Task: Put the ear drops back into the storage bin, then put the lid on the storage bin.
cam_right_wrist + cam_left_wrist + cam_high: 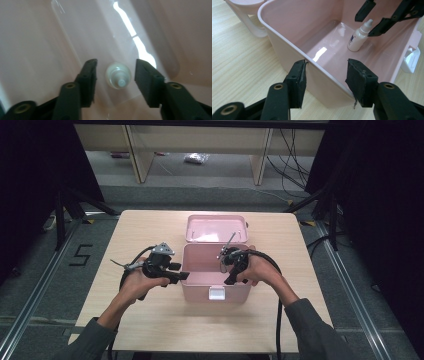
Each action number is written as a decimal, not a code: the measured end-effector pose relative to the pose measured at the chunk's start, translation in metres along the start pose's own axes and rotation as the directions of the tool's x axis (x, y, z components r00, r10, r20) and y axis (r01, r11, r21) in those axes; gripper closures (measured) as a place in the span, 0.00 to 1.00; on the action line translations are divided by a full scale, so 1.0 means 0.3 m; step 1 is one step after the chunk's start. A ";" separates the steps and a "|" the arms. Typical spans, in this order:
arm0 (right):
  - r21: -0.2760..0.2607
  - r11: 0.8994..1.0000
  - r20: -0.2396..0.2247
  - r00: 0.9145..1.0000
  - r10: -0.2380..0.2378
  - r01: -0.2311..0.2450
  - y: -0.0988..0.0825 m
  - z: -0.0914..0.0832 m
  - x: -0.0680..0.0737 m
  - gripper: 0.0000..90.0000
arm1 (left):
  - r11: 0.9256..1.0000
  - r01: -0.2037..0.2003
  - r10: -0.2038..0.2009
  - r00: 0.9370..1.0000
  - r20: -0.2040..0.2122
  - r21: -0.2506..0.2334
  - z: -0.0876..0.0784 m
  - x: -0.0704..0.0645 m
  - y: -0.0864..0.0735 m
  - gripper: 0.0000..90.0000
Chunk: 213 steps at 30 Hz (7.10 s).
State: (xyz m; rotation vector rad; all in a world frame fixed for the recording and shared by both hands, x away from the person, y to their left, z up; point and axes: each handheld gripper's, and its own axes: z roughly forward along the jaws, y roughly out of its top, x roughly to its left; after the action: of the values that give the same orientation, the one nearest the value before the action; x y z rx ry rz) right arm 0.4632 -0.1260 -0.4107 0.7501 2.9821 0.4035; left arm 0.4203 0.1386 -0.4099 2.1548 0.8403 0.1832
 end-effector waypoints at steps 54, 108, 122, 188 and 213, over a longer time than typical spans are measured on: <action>-0.489 0.783 0.068 0.878 0.475 -0.385 -0.131 -0.217 -0.295 0.44 | 1.000 -0.001 0.001 1.000 -0.005 0.000 0.003 -0.002 -0.001 0.55; -0.521 0.710 0.036 0.819 0.573 -0.474 -0.081 -0.126 -0.403 0.46 | 0.999 0.038 -0.038 0.999 -0.035 -0.013 0.117 0.192 0.148 0.61; -0.538 0.704 0.053 0.815 0.578 -0.464 -0.082 -0.101 -0.443 0.50 | 1.000 0.009 -0.010 0.999 -0.050 -0.002 0.161 0.194 0.160 0.75; -0.511 0.697 0.157 0.742 0.651 -0.503 0.065 0.005 -0.511 0.78 | 1.000 0.001 -0.002 0.999 -0.054 -0.014 0.152 0.187 0.156 0.78; -0.545 0.660 0.201 0.683 0.702 -0.517 0.082 -0.021 -0.479 0.92 | 1.000 -0.003 0.001 0.998 -0.067 -0.027 0.155 0.183 0.158 0.81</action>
State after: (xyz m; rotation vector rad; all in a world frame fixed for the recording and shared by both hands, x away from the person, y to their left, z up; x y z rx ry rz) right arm 0.6006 -0.1740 -0.4017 1.5641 2.0370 0.8109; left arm 0.5047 0.1217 -0.4144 2.1346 0.8693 0.2680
